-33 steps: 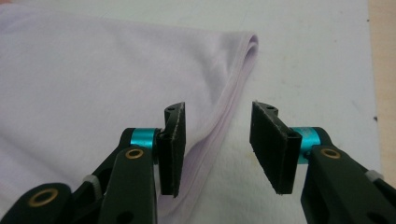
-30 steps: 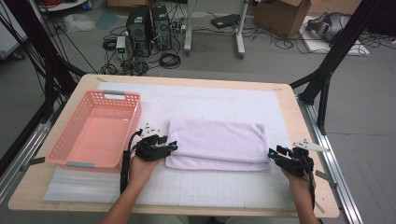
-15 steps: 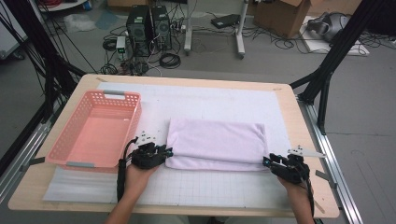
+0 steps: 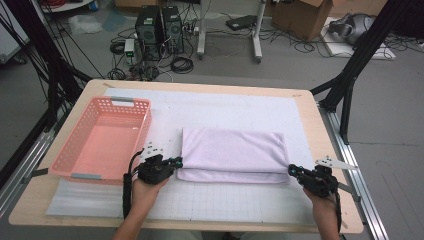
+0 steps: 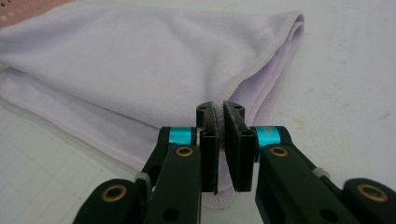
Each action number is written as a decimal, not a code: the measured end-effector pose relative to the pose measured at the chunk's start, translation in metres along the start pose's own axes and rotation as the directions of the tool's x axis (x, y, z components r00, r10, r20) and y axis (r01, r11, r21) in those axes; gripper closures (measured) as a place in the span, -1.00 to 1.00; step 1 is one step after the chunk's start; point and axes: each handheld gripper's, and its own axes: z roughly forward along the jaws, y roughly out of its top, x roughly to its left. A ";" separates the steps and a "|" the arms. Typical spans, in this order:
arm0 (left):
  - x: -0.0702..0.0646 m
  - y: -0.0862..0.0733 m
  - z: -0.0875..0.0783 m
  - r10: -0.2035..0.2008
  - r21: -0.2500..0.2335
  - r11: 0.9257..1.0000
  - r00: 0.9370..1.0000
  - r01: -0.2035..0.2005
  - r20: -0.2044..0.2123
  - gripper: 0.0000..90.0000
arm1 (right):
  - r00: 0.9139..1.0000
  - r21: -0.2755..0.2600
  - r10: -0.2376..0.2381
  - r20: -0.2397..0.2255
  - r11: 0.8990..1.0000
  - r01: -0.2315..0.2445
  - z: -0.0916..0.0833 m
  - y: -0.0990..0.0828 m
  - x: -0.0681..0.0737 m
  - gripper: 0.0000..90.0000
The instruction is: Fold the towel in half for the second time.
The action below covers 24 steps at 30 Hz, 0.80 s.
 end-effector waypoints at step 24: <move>-0.003 -0.002 0.007 0.050 0.013 0.999 0.997 -0.049 -0.051 0.58 | 0.992 -0.022 -0.100 0.075 0.995 0.102 -0.015 -0.001 0.009 0.75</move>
